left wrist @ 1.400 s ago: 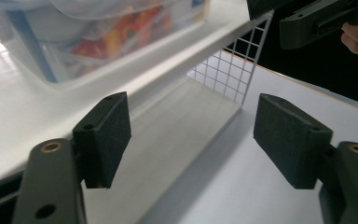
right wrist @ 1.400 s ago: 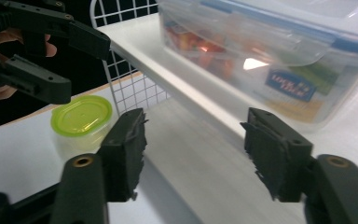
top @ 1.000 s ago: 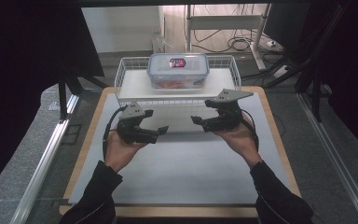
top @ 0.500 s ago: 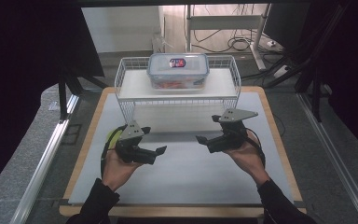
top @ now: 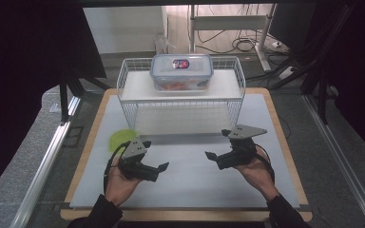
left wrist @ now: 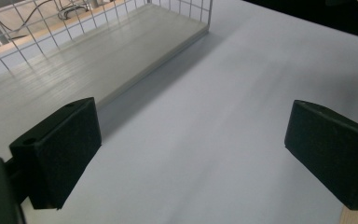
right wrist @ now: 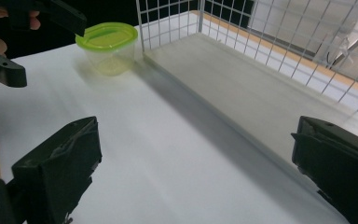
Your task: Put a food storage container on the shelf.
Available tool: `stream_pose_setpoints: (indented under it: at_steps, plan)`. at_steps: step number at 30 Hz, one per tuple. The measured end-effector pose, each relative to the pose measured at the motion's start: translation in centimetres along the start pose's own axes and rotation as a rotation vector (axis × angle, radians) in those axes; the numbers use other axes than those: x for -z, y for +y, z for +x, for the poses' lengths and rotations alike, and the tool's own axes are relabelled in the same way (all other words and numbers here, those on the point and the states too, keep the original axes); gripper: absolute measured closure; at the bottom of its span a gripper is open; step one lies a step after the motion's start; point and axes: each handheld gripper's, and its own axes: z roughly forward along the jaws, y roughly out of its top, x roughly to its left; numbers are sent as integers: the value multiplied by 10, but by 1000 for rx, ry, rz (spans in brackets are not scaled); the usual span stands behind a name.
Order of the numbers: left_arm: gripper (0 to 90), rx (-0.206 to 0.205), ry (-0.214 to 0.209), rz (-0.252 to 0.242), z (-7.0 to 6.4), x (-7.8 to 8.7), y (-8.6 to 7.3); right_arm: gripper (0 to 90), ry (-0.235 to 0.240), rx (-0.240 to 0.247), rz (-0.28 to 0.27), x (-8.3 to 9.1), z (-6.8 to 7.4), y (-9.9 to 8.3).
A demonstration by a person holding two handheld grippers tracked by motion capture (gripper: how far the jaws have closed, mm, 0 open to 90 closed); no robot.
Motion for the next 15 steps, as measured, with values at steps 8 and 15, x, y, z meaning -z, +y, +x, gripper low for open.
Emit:
stream_pose_setpoints:
  at_steps: [8, 15]
  plan:
    - [20, -51, 61, 13, -11, 1, -24, 11, -5, -25, 1, 3, 5, -21]
    - [23, -43, 89, 44, -13, 6, -45, 19, -14, -16, 55, 4, 11, -43]
